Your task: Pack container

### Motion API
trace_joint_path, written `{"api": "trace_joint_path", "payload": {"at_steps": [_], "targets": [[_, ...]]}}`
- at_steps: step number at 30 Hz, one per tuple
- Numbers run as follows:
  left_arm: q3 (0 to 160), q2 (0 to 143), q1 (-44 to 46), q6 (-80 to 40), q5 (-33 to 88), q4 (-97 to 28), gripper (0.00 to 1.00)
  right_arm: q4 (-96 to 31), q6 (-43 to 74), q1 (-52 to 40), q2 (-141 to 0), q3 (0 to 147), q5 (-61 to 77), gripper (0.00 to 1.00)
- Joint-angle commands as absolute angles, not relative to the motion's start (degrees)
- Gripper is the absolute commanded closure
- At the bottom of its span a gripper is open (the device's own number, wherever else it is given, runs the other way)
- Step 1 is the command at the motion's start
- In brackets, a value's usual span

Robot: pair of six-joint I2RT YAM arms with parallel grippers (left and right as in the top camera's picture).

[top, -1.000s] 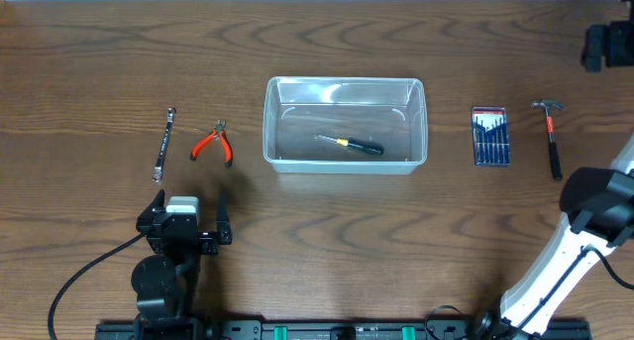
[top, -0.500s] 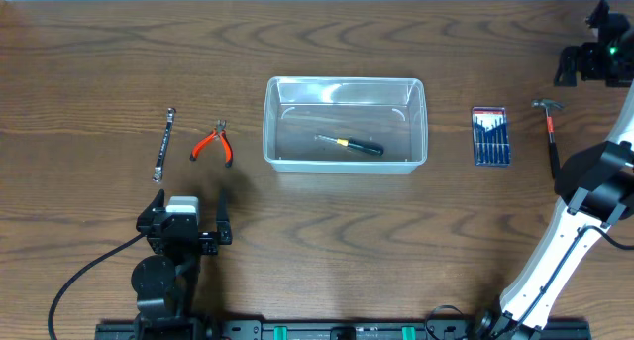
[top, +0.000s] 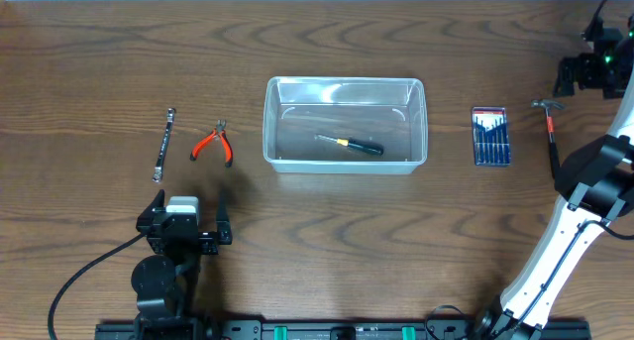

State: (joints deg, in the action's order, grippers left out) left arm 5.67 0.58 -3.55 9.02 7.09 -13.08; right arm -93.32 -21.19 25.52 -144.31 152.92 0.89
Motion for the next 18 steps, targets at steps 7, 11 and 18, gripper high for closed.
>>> {"api": "trace_joint_path", "payload": {"at_steps": [7,11,18], "targets": [[4.2,0.2,-3.8,8.9,6.7,-13.6,0.02,-92.1,-20.8,26.5,-145.3,152.8,0.0,0.01],[4.2,0.2,-3.8,8.9,6.7,-13.6,0.02,-92.4,-20.6,26.2,-147.2,152.8,0.0,0.01],[4.2,0.2,-3.8,8.9,6.7,-13.6,0.02,-91.9,-20.6,25.8,-150.2,152.7,0.0,0.01]]}}
